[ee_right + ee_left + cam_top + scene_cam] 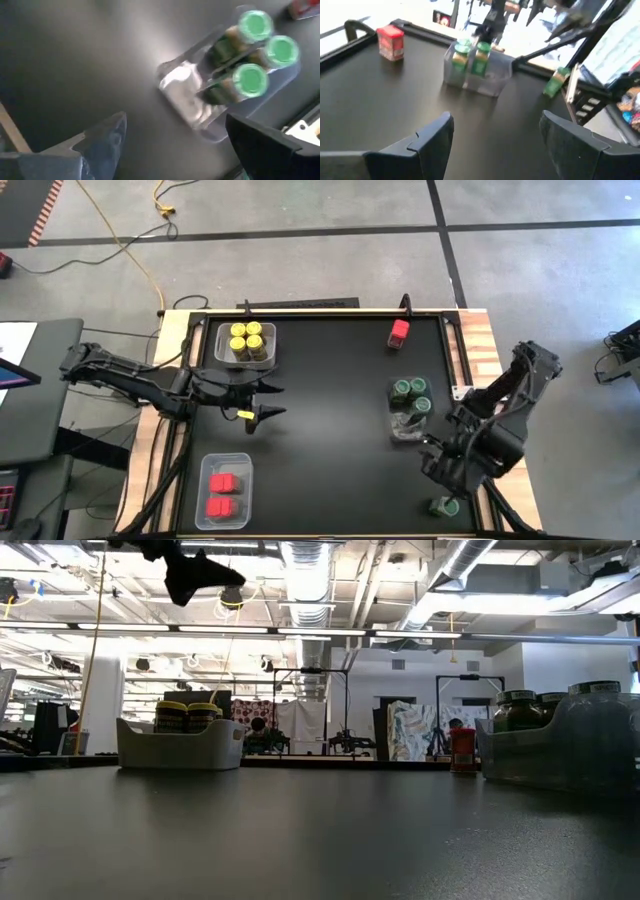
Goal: Sort spices by type
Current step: Put the red seasoning can into the transparent bin
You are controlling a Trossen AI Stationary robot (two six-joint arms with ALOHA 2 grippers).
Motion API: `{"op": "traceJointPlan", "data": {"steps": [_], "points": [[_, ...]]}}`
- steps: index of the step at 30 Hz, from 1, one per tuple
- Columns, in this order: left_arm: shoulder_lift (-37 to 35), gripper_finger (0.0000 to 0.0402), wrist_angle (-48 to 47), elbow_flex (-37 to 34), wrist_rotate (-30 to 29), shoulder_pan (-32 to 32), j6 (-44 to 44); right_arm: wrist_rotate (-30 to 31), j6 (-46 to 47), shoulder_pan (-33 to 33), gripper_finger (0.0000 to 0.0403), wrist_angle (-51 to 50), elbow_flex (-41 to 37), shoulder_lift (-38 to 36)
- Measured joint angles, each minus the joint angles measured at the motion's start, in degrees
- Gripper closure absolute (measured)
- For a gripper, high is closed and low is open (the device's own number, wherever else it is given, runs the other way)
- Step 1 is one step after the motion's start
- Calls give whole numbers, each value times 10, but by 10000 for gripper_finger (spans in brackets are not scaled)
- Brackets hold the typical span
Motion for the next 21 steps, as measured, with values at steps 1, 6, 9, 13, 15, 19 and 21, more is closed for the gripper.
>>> {"op": "traceJointPlan", "data": {"steps": [1, 6, 9, 13, 15, 19, 21], "points": [[0, 120, 8, 0, -1, 0, 0, 20, 26, 10, 35, 0, -25, -11], [0, 120, 14, 0, -29, 0, -41, 169, 200, 29, 35, -4, -144, -95], [0, 120, 12, 0, -55, 0, -68, 192, 263, -13, 35, -6, -194, -157], [0, 120, -3, 0, -95, 11, -86, 192, 228, -109, 35, -3, -217, -224], [0, 120, -14, 0, -104, 25, -92, 193, 181, -173, 35, 3, -216, -254], [0, 120, -43, 0, -76, 69, -117, 178, 38, -333, 35, 66, -211, -299], [0, 120, -62, 0, -39, 102, -104, 139, -64, -422, 35, 129, -210, -307]]}}
